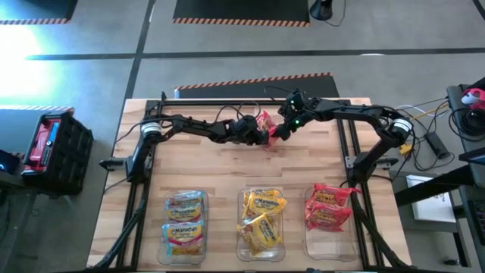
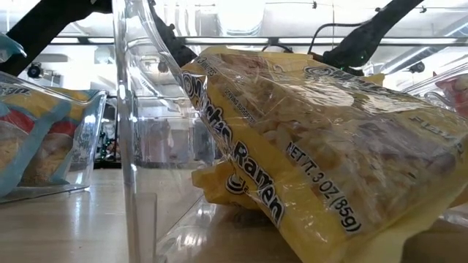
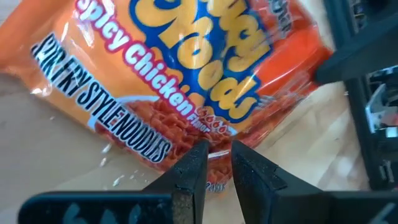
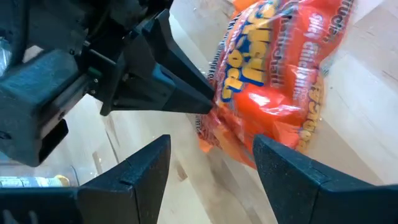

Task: Sort Maruchan noodles
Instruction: Put the red noodle pack into the right transparent bin

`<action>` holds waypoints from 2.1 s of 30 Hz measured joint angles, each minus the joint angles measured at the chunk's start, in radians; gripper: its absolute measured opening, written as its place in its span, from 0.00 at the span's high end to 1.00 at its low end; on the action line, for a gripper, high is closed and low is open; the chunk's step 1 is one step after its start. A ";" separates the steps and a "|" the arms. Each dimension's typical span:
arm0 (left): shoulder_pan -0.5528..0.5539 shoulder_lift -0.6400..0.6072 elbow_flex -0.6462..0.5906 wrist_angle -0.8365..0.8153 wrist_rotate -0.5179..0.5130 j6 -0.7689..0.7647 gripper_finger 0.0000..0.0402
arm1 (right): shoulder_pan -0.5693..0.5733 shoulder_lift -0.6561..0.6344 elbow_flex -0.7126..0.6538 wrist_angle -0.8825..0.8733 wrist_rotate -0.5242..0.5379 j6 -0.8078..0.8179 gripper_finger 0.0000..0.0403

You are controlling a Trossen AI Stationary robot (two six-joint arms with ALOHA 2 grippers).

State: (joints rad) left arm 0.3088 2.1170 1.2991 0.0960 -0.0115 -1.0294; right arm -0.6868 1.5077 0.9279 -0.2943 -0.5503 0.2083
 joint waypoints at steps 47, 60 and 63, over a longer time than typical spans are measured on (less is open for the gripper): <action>0.055 -0.085 0.050 -0.085 -0.085 0.165 0.85 | 0.038 0.077 0.000 -0.080 0.254 -0.084 0.45; 0.056 -0.085 0.047 -0.194 -0.060 0.176 0.85 | 0.113 -0.004 0.034 -0.106 0.267 -0.078 0.45; 0.052 -0.085 0.047 -0.198 -0.041 0.183 0.85 | 0.114 -0.012 0.050 -0.037 0.390 -0.092 0.45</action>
State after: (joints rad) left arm 0.3607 2.0319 1.3457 -0.1015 -0.0527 -0.8465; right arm -0.5732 1.4956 0.9779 -0.3311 -0.1605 0.1161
